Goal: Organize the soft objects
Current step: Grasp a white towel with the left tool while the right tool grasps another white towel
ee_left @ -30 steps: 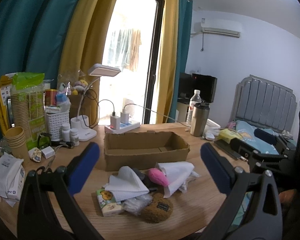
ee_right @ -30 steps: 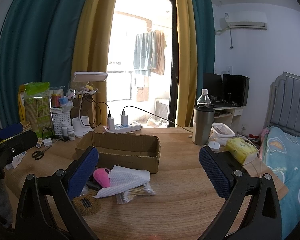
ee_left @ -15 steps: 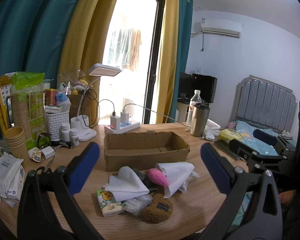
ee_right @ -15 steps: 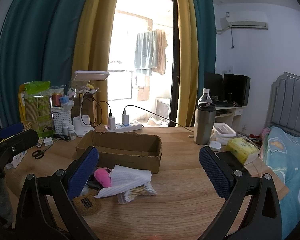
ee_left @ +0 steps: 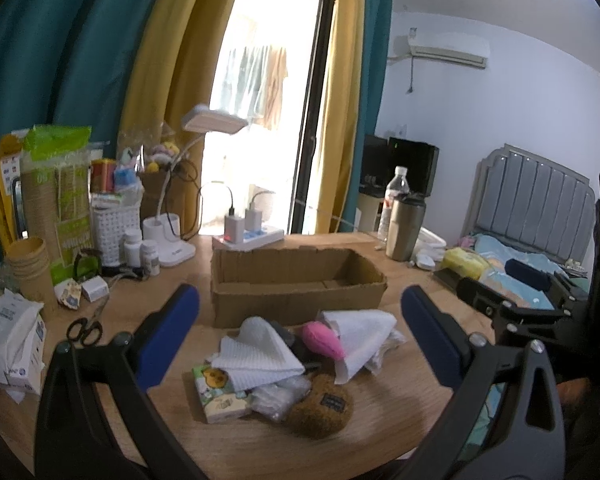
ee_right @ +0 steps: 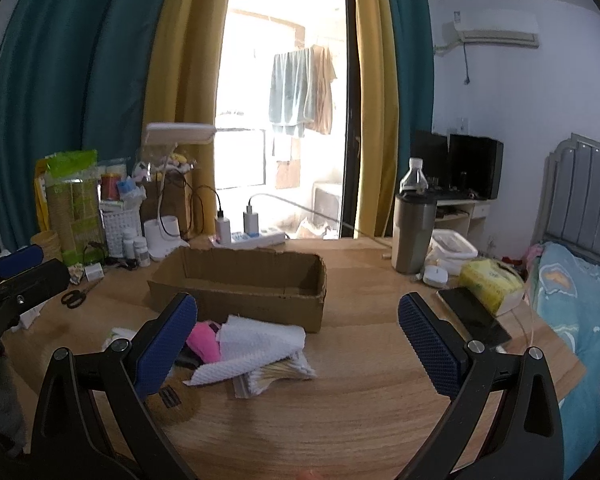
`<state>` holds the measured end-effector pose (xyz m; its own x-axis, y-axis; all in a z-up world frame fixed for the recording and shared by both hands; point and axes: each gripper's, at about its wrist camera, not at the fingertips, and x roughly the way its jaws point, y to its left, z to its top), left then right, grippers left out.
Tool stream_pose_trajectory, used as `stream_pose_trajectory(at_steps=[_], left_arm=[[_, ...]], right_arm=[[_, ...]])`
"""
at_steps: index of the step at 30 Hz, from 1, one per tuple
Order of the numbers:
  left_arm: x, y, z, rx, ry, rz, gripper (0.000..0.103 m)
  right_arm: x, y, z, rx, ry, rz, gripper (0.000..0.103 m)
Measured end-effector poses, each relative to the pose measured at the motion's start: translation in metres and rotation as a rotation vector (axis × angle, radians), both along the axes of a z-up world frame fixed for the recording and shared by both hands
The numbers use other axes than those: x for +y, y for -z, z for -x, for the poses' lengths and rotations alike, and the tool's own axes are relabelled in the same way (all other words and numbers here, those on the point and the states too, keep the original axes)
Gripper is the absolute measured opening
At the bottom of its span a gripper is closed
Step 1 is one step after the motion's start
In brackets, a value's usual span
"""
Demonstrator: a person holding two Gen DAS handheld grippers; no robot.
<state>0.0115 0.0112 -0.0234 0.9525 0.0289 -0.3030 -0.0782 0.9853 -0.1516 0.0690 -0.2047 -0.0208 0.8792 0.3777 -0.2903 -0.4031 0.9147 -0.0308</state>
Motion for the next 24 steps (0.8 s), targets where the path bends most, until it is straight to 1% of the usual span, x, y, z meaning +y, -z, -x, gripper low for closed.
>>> stream_pose_trajectory(at_steps=[5,12,22,24], left_arm=[[0.005,0.016,-0.011,0.051,-0.010,0.014,0.102],[0.013,0.032,-0.025,0.115,-0.028,0.035,0.102],[0.024,0.056,-0.067,0.253,-0.051,0.026,0.102],[0.025,0.059,-0.073,0.270,-0.048,0.029,0.101]], right_arm=[[0.002,0.011,-0.012,0.042,0.004,0.003,0.103],[0.008,0.028,-0.030,0.102,-0.003,0.024,0.103],[0.022,0.045,-0.064,0.187,-0.028,0.044,0.102],[0.026,0.047,-0.071,0.203,-0.037,0.049,0.102]])
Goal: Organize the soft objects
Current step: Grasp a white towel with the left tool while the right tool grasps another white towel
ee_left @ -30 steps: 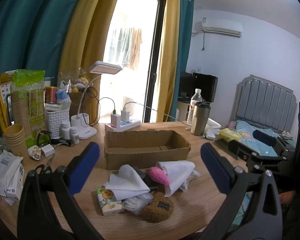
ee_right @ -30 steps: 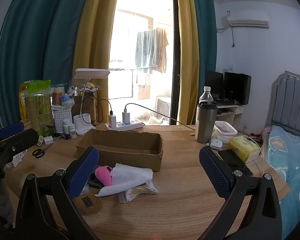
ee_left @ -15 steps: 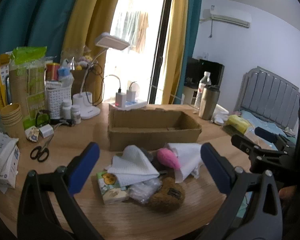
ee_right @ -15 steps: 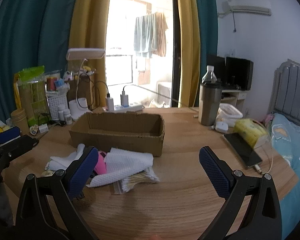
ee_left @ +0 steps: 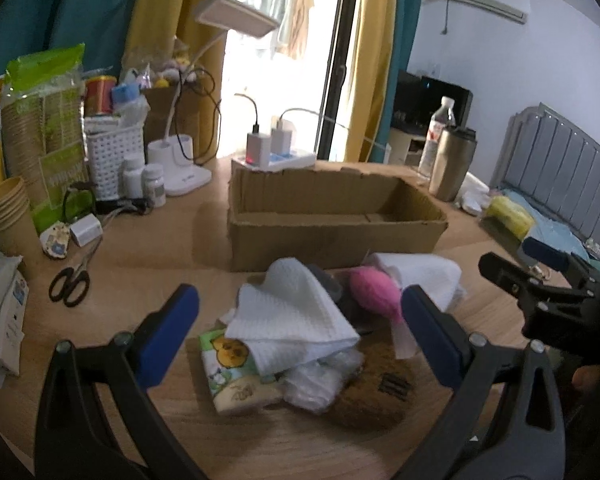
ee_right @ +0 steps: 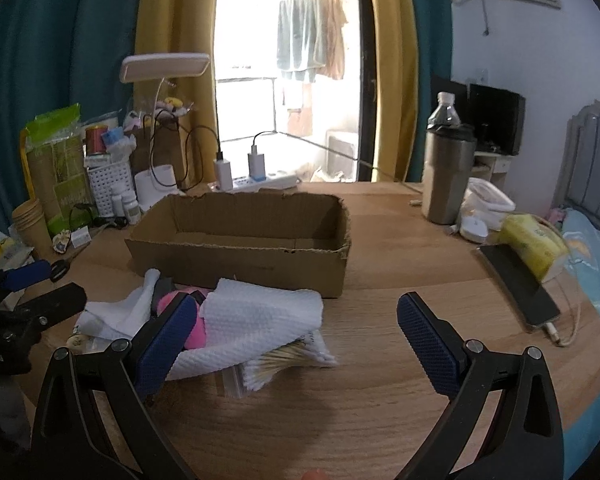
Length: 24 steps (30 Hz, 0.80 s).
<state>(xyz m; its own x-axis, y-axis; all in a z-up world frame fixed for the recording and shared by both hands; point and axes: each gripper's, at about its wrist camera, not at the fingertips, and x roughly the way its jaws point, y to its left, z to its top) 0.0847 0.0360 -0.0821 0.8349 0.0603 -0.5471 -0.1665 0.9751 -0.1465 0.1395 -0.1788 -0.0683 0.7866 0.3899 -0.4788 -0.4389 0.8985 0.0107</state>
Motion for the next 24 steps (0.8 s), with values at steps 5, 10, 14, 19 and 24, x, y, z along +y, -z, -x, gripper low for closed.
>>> stream_pose_trajectory(at_steps=[5,10,14,19,24], left_arm=[[0.006,0.014,-0.022,0.081,-0.003,0.011,0.101],[0.009,0.025,-0.038,0.150,-0.003,0.008,0.089],[0.009,0.035,-0.047,0.206,0.001,0.010,0.081],[0.009,0.043,-0.053,0.257,0.020,0.022,0.068],[0.005,0.044,-0.055,0.271,0.048,0.023,0.045]], right_arm=[[0.011,0.010,-0.016,0.042,-0.042,0.014,0.097],[0.023,0.020,-0.030,0.088,-0.088,0.035,0.096],[0.030,0.026,-0.039,0.114,-0.109,0.045,0.095],[0.035,0.032,-0.047,0.143,-0.129,0.043,0.081],[0.041,0.038,-0.052,0.171,-0.161,0.056,0.066]])
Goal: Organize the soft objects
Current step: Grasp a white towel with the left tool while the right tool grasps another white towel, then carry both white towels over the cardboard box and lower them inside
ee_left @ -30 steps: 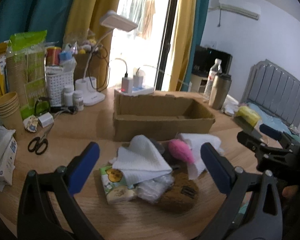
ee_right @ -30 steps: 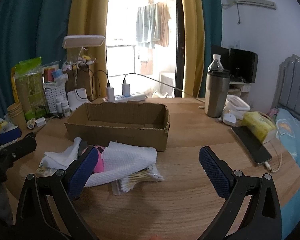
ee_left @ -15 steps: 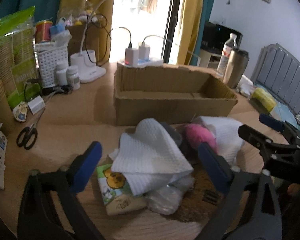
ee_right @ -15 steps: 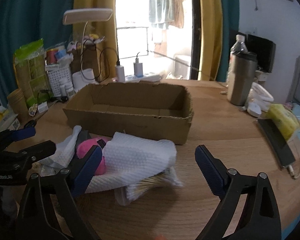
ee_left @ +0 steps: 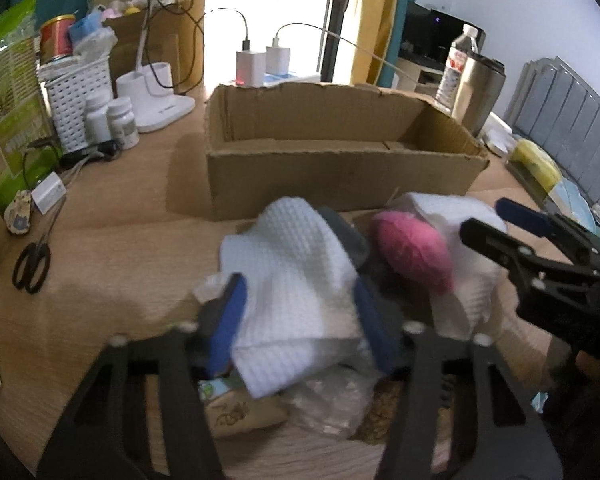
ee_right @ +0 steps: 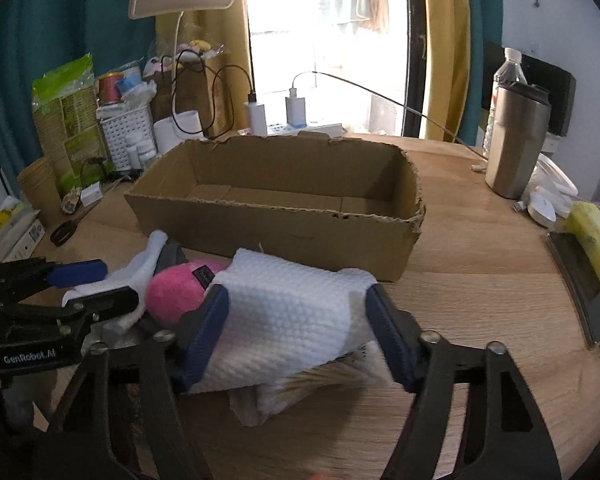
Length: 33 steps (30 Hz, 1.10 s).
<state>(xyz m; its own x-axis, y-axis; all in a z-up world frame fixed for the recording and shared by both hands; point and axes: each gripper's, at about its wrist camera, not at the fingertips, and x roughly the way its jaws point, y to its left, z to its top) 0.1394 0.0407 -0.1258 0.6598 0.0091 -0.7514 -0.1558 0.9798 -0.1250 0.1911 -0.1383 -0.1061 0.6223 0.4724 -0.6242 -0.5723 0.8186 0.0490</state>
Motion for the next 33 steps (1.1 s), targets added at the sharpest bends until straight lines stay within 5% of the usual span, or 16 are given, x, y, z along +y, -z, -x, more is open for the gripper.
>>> stream_pose_trajectory(at_steps=[2,8,13,33], left_arm=[[-0.003,0.000,-0.001,0.002,0.021,0.010,0.030],[-0.014,-0.007,0.002,-0.023,0.075,-0.002,0.010],[-0.023,-0.025,0.009,-0.086,0.122,-0.011,0.008],[0.005,-0.091,0.020,-0.267,0.066,0.011,0.008]], right_arm=[[0.002,0.001,0.000,-0.001,-0.006,0.011,0.042],[0.002,0.003,0.000,-0.008,-0.007,0.051,0.010],[-0.003,-0.002,0.003,-0.033,-0.006,0.033,0.008],[-0.024,-0.071,0.007,-0.202,0.006,-0.075,0.008]])
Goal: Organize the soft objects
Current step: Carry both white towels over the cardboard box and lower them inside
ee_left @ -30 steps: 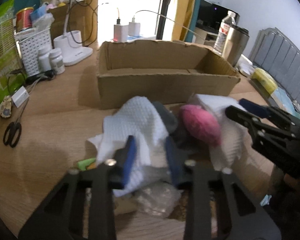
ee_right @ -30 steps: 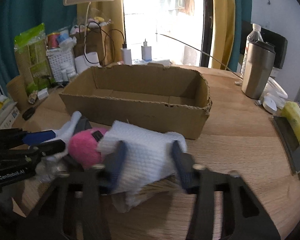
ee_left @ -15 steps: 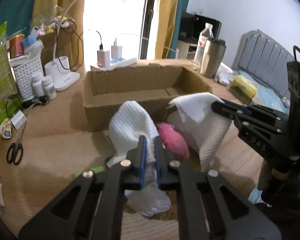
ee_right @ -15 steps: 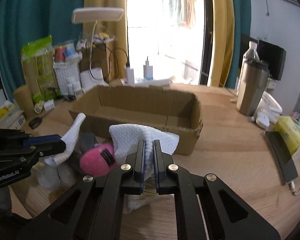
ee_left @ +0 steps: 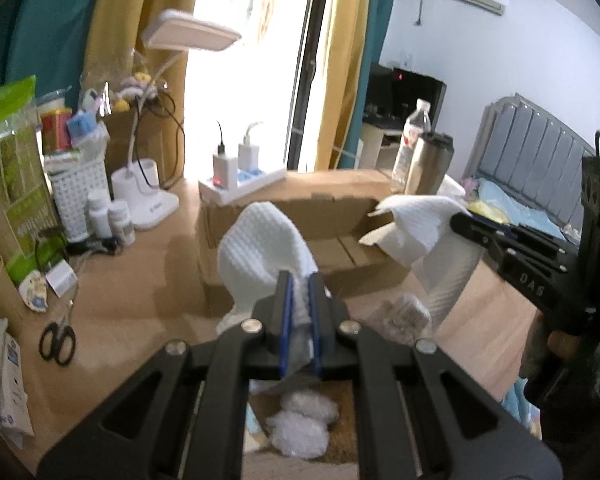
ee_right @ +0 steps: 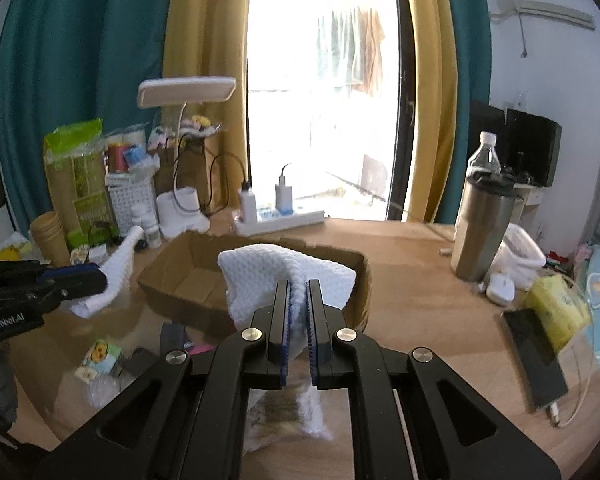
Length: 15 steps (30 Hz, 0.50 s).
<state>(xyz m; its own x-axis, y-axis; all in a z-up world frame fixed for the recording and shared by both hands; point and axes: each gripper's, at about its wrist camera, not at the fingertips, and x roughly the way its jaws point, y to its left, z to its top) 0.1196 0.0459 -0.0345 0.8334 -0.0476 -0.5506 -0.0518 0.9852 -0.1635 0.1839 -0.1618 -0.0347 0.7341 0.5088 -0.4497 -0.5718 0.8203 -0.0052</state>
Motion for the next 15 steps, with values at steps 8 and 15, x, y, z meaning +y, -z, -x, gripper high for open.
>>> stream_pose_trajectory(at_steps=[8,15], left_arm=[[0.015,-0.015,-0.019,-0.034,-0.016,-0.010,0.008],[0.029,-0.010,-0.047,-0.004,-0.012,-0.009,0.008]], right_arm=[[-0.004,-0.016,-0.020,-0.034,0.020,-0.018,0.008],[0.002,-0.018,-0.042,-0.033,0.029,-0.015,0.008]])
